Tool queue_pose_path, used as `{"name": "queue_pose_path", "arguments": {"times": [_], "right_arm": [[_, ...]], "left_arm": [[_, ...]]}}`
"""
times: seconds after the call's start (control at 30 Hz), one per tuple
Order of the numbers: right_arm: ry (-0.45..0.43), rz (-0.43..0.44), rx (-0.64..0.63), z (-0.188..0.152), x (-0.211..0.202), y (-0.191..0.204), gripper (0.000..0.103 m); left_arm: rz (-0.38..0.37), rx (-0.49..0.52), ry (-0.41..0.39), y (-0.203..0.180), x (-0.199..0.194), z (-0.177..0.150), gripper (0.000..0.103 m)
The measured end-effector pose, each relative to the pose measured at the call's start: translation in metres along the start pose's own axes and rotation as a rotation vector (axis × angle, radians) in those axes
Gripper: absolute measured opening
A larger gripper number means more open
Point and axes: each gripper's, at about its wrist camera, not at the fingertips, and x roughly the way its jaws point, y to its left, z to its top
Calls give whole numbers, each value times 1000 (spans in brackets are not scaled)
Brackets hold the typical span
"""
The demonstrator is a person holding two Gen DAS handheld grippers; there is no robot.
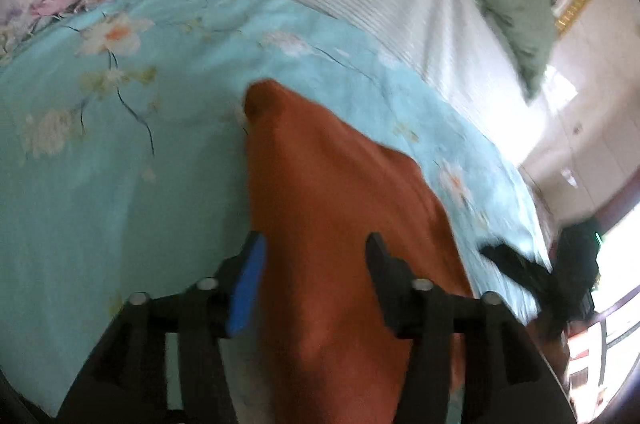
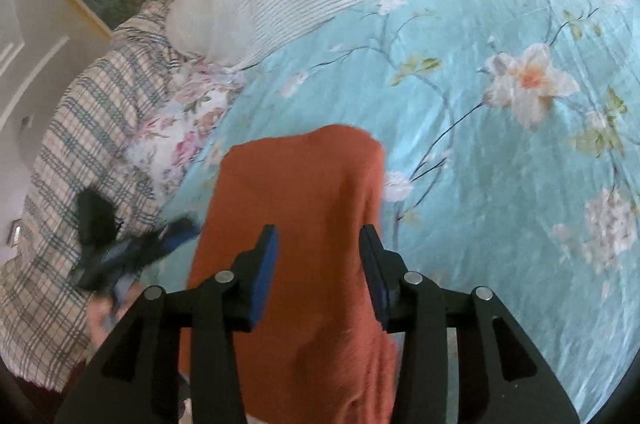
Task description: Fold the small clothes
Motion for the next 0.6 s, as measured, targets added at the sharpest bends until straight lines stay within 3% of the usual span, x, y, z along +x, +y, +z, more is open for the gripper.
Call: {"name": "queue_pose_path", "arguments": {"times": [0.1, 0.2, 0.27, 0.3, 0.5, 0.6], "right_arm": [[26, 27, 9, -6, 6, 6, 44], [46, 37, -3, -12, 7, 11, 44], [52, 41, -15, -14, 6, 13, 44], [52, 41, -17, -14, 5, 14, 44], [33, 35, 1, -10, 2, 7, 44], [29, 27, 7, -3, 6, 5, 44]], "left_arm": [[-25, -70, 52, 17, 35, 33, 55], [-71, -162, 86, 36, 71, 66, 48], [-95, -174, 90, 41, 86, 82, 12], [-91, -172, 85, 40, 93, 90, 9], [27, -152, -7, 41, 82, 115, 10], [14, -129, -53, 34, 53, 106, 10]]}}
